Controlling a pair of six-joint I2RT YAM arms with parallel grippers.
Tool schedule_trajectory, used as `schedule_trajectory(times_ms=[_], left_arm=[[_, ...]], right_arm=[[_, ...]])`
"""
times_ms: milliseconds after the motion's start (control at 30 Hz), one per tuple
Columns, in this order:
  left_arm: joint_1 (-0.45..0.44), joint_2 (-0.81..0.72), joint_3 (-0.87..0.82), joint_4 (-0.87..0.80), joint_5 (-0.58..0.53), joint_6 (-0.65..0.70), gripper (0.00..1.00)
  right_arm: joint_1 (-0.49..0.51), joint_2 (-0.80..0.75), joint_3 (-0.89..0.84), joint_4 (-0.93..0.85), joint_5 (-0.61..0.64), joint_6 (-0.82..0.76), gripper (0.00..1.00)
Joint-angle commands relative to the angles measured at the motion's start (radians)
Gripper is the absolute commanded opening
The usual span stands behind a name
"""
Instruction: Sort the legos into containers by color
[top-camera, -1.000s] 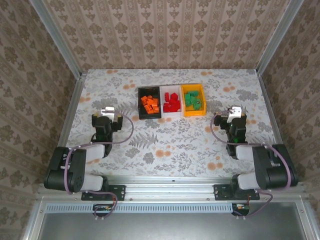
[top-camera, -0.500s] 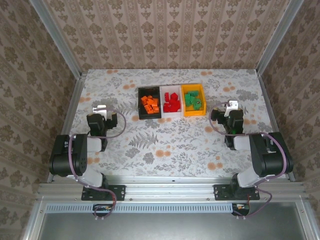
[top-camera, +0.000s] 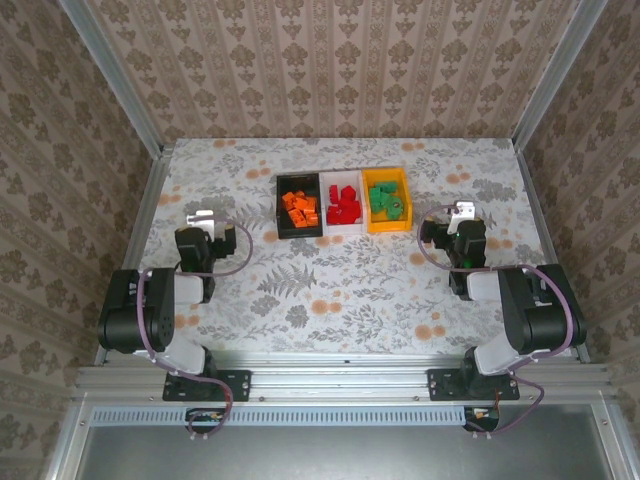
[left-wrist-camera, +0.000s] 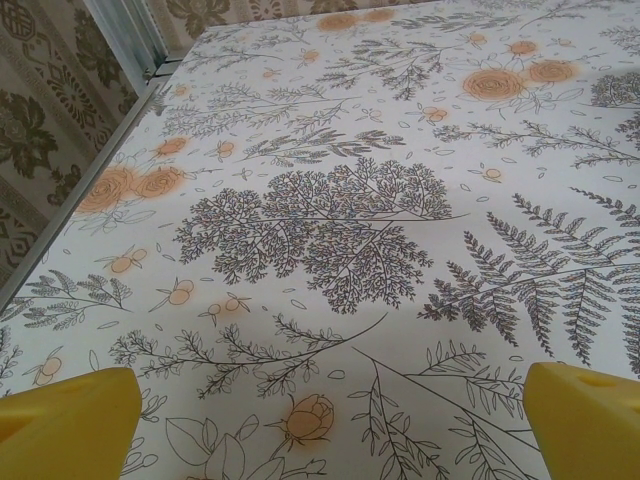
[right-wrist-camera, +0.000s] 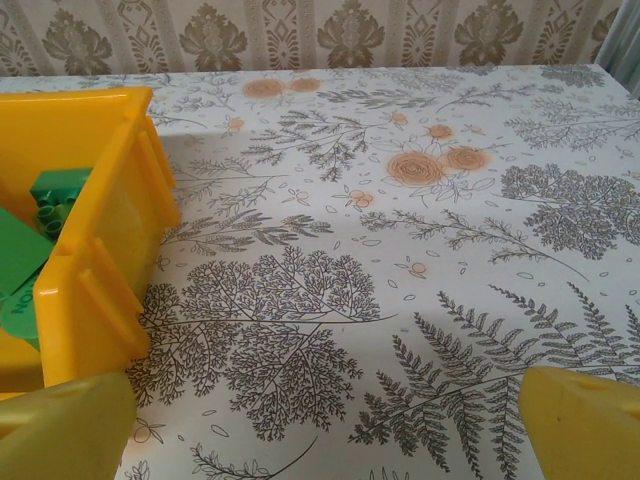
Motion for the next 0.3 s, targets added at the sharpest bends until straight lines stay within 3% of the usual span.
schedule_trajectory(times_ms=[0, 267], left_arm=[[0.014, -0.006, 0.030, -0.017, 0.053, -0.016, 1.00], [0.006, -0.009, 0.022, -0.004, 0.040, -0.010, 1.00]], right_arm=[[0.007, 0.000, -0.001, -0.005, -0.015, -0.006, 1.00], [0.007, -0.002, -0.001, -0.005, -0.015, -0.006, 1.00]])
